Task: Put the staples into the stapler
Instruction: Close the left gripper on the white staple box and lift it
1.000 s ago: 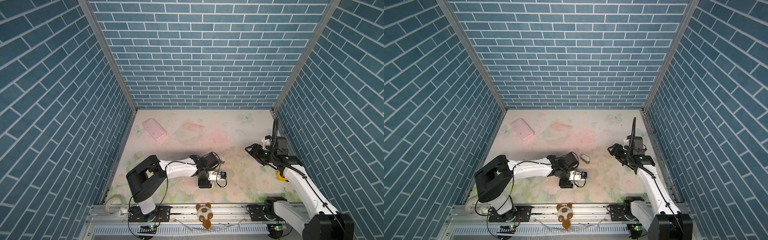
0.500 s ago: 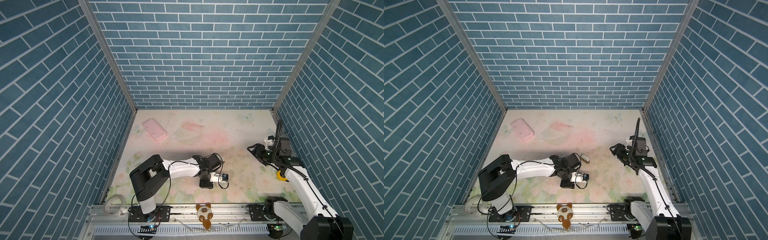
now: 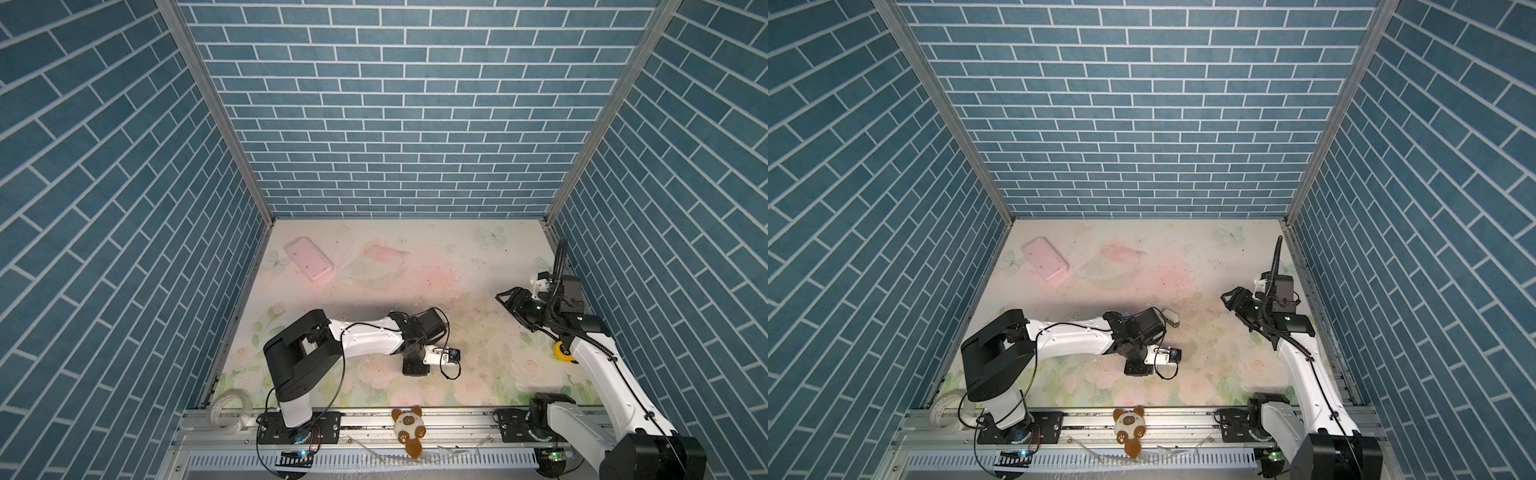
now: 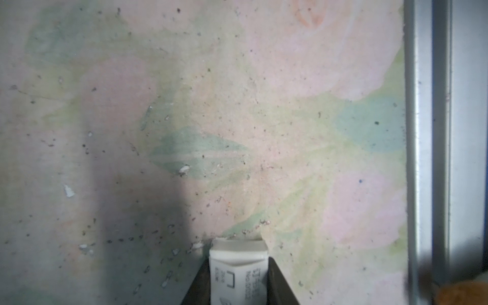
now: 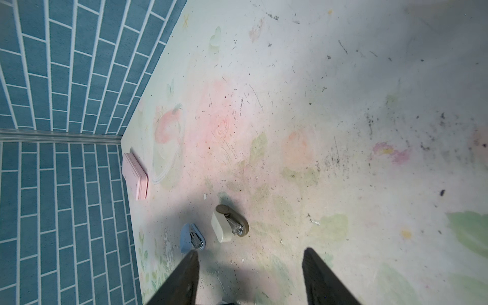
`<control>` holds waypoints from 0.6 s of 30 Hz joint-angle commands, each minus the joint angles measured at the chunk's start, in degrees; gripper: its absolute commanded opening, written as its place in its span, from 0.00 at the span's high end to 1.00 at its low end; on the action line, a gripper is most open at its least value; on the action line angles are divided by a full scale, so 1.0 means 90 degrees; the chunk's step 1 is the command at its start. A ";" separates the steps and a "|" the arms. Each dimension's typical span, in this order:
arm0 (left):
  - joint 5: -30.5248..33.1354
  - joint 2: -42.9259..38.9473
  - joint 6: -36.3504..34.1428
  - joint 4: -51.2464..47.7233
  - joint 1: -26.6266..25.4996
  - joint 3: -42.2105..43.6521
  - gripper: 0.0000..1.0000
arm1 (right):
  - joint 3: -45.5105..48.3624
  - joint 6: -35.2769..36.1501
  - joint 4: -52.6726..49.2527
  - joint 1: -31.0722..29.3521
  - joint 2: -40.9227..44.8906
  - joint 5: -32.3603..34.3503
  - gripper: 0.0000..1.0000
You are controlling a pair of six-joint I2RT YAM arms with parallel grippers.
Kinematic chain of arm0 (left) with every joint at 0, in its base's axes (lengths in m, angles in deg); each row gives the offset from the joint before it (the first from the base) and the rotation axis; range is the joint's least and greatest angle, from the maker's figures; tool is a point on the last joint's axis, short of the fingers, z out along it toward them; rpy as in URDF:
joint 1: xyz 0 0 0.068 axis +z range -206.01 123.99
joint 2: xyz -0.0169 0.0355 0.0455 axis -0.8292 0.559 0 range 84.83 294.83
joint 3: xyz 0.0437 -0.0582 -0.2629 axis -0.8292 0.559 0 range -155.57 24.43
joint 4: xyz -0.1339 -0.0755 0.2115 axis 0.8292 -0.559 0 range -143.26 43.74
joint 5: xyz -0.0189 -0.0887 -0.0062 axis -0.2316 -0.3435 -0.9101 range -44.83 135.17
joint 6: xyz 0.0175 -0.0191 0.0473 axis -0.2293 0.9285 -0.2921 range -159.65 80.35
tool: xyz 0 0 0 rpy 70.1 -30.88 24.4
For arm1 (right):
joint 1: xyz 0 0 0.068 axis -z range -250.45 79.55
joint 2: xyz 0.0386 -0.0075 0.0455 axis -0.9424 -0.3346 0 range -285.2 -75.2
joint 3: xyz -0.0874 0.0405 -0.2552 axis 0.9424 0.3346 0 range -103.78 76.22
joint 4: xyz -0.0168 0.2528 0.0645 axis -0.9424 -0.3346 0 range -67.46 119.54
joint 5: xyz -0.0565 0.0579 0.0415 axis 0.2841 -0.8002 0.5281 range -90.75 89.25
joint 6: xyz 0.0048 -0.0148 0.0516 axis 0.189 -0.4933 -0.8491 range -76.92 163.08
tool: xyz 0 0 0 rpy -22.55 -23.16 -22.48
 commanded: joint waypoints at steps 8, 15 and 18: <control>0.0190 0.0854 0.0046 0.0227 -0.0057 -0.0785 0.67 | 0.0155 0.0264 -0.0033 0.0081 -0.0187 0.0005 0.37; 0.0058 0.0760 0.0076 0.0355 -0.0057 -0.0794 0.55 | 0.0255 0.0595 -0.0103 0.0084 -0.0397 -0.0260 0.37; 0.0053 0.0407 0.0084 0.0494 -0.0048 -0.0476 0.50 | 0.0373 0.0705 -0.0110 0.0084 -0.0490 -0.0584 0.37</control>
